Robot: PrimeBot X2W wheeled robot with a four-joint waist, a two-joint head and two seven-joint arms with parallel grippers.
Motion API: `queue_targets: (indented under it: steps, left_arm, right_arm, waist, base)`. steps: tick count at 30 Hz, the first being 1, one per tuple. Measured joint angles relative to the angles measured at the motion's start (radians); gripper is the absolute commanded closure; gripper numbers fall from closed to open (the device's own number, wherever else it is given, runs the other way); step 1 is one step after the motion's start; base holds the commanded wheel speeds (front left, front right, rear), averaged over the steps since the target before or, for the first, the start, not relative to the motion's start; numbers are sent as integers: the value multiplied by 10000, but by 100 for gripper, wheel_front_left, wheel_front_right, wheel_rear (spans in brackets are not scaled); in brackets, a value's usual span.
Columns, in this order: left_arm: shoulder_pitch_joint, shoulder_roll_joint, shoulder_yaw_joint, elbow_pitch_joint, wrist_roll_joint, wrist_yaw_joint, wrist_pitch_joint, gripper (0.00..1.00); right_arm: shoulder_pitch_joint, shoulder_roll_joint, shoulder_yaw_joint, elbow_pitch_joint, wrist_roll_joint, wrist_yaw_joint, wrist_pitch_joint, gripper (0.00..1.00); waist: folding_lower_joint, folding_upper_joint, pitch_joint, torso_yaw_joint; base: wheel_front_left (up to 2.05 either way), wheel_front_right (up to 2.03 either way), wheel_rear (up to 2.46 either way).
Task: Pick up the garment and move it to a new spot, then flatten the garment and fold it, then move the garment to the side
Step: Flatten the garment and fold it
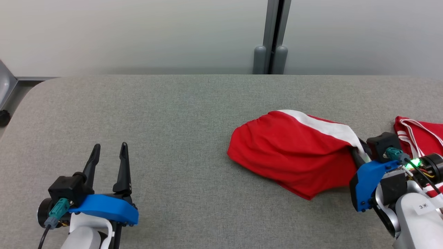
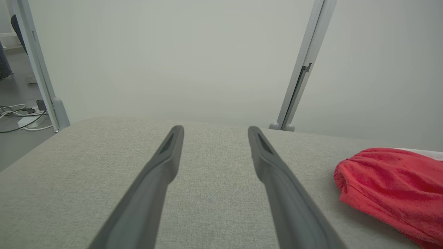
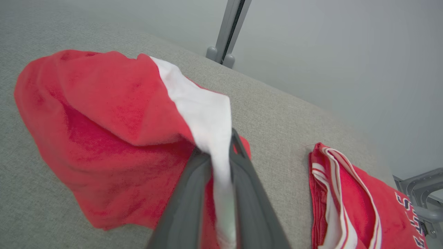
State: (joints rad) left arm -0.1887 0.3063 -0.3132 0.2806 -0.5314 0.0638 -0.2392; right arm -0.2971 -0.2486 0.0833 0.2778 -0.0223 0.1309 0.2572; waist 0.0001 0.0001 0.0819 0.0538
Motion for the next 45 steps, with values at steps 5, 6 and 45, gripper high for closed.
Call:
queue_targets:
  steps: [5, 6, 45]
  left_arm:
    - [-2, -65, -138, 100, 2, -27, -8, 0]
    - [-1, -75, -144, 119, 2, -29, -17, 0]
    - [-5497, -1852, -1672, 3597, -761, -1083, 5244, 0]
  right_arm:
    - [66, 180, -188, 19, 439, -2, -397, 0]
    - [154, 268, -221, -48, 502, 0, -472, 0]
    - [1142, 1985, -17, -1973, 2121, -2, -3001, 0]
  waist:
    - [1, 0, -77, -58]
    - [0, 0, -109, -72]
    - [1, 0, 1655, -2684]
  base:
    - [0, 0, 0]
    - [0, 0, 0]
    - [0, 0, 0]
